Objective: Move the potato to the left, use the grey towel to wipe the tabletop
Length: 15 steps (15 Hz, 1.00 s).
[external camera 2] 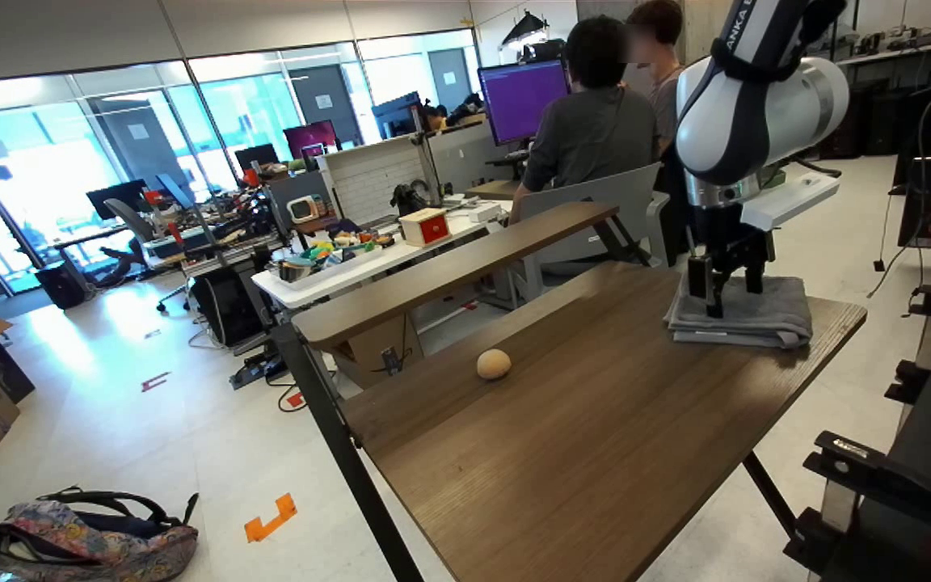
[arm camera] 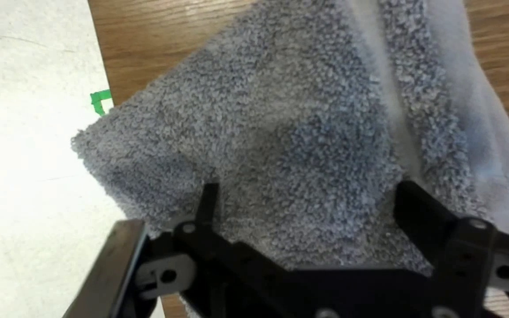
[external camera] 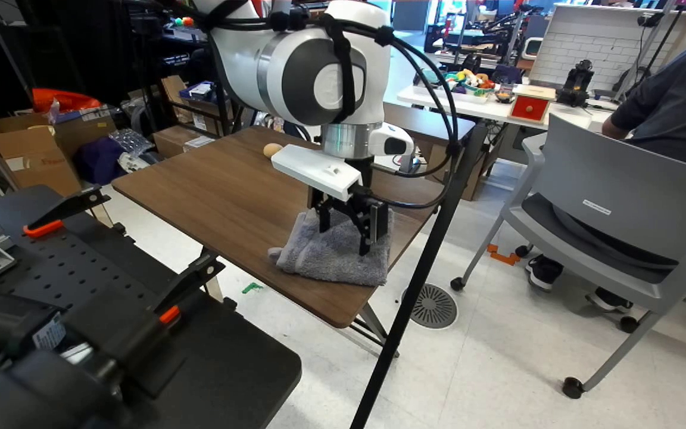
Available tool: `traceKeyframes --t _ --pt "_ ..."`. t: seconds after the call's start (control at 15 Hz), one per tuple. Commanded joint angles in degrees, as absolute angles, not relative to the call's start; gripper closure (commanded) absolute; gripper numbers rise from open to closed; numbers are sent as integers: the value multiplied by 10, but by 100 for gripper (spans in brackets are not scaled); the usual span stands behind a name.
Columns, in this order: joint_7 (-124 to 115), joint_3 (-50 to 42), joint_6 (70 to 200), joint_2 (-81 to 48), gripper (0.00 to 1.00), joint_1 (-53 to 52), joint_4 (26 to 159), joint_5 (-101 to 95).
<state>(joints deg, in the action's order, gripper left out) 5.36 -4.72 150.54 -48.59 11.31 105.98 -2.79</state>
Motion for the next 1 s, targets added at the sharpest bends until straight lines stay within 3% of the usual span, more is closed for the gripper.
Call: traceKeyframes --t 0.0,0.47,0.93 --pt "56 -49 1504 -489 0 111 1057 -25" --pt "35 30 1602 -570 0 153 992 85" --pt "-39 71 1670 -690 0 145 792 154"
